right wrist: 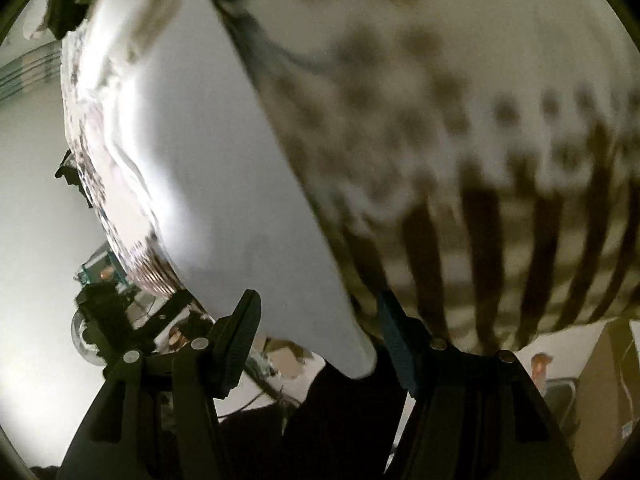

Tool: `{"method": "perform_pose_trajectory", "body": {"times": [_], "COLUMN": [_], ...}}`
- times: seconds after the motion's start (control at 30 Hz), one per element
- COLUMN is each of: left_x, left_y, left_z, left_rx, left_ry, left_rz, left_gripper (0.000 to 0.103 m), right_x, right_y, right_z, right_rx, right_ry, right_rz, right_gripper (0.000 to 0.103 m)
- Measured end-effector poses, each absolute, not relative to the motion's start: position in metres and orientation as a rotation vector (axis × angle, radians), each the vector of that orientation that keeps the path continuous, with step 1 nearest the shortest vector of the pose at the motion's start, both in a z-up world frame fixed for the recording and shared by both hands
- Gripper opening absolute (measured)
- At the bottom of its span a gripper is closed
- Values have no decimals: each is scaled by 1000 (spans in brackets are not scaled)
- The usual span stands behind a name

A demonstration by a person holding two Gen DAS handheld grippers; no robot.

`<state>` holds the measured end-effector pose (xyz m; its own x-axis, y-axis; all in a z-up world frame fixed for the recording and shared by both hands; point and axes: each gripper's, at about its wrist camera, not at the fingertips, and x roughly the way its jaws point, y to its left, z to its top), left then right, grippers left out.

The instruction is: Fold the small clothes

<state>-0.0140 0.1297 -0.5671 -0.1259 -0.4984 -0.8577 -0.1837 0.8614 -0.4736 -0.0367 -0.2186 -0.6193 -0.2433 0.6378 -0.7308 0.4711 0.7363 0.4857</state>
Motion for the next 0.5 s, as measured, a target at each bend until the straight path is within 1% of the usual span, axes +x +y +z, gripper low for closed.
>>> {"method": "perform_pose_trajectory", "body": {"times": [0.13,0.2,0.23,0.27,0.3,0.33,0.37,0.4,0.43,0.5], "left_x": [-21,-19,-19,-19,-20,-21,-22,-24,-25,-24], "left_y": [123,122,121,120,118,118,120,120,121,123], "left_z": [-575,-572,-570,-568,-567,-566,-564,-560,-557,-548], "left_rx": [-589,-595,-591,-579,-556,-551,-550,-551,-567,-593], "left_ry": [1688,1666,1654,1649,1660,1659,1650,1643,1638,1621], "left_rz": [-308,-309,-317,-323,-328,-333,-333,-331,-333,-332], "left_gripper": [70,68,52,36,14,10,8,7,6,5], "right_x": [-52,-58,-57,-58,-58,-57,-54,-55,-55,-55], "right_y": [-213,-208,-204,-202,-200,-199,-196,-194,-193,-190], "right_z": [-639,-648,-651,-652,-651,-649,-649,-646,-642,-633], "right_rx": [900,911,908,911,912,913,913,903,893,897], "right_ry": [1916,1931,1935,1933,1931,1927,1928,1925,1915,1898], "right_rz": [227,247,252,254,249,252,262,264,266,285], "right_gripper": [62,62,62,59,52,28,14,12,7,5]}}
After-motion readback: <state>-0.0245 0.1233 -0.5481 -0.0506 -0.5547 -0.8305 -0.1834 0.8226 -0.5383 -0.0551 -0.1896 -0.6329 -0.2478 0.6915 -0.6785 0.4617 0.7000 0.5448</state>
